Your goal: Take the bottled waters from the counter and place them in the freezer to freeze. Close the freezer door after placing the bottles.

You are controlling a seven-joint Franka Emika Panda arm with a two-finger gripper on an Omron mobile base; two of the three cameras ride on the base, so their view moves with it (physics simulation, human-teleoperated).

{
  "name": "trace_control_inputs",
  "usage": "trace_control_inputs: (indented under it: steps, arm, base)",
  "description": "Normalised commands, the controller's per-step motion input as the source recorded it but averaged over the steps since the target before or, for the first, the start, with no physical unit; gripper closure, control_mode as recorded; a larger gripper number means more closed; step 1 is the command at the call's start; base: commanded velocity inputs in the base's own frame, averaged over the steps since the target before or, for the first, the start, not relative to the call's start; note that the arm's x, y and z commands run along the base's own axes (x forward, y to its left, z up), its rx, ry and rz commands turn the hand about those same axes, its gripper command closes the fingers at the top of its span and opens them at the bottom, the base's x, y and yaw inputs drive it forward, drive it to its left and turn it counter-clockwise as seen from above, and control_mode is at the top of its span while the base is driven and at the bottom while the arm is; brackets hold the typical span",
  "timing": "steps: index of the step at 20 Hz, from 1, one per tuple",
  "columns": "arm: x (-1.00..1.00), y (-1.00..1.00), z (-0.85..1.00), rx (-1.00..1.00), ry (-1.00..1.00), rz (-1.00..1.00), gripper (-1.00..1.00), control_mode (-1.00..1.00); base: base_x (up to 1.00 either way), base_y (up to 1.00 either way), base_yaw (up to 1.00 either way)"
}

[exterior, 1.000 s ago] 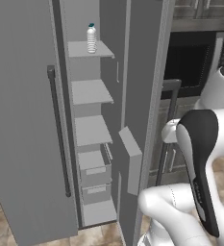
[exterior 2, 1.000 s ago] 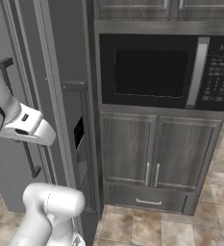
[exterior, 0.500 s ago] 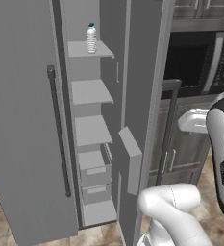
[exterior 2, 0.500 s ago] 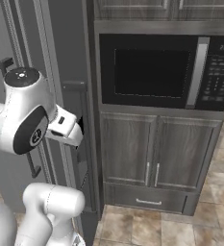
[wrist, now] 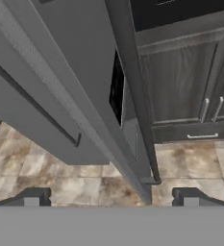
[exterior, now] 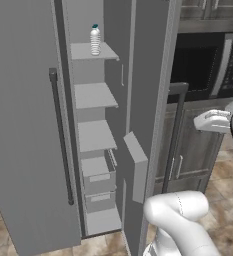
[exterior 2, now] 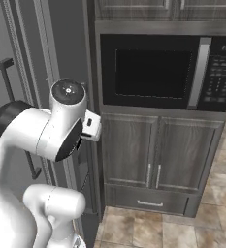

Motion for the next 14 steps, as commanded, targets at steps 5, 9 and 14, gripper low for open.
trace_control_inputs:
  steps: [5, 9, 14]
  arm:
    - [0.49, -0.21, -0.33, 0.04, -0.16, 0.16, -1.00, -1.00]
    - [0.43, -0.25, -0.25, 0.04, -0.12, 0.14, -1.00, -1.00]
    - [0.29, -0.14, -0.15, 0.06, 0.02, 0.09, -1.00, -1.00]
  base:
    - [0.00, 0.00, 0.00]
    - [0.00, 0.00, 0.00]
    - [0.00, 0.00, 0.00]
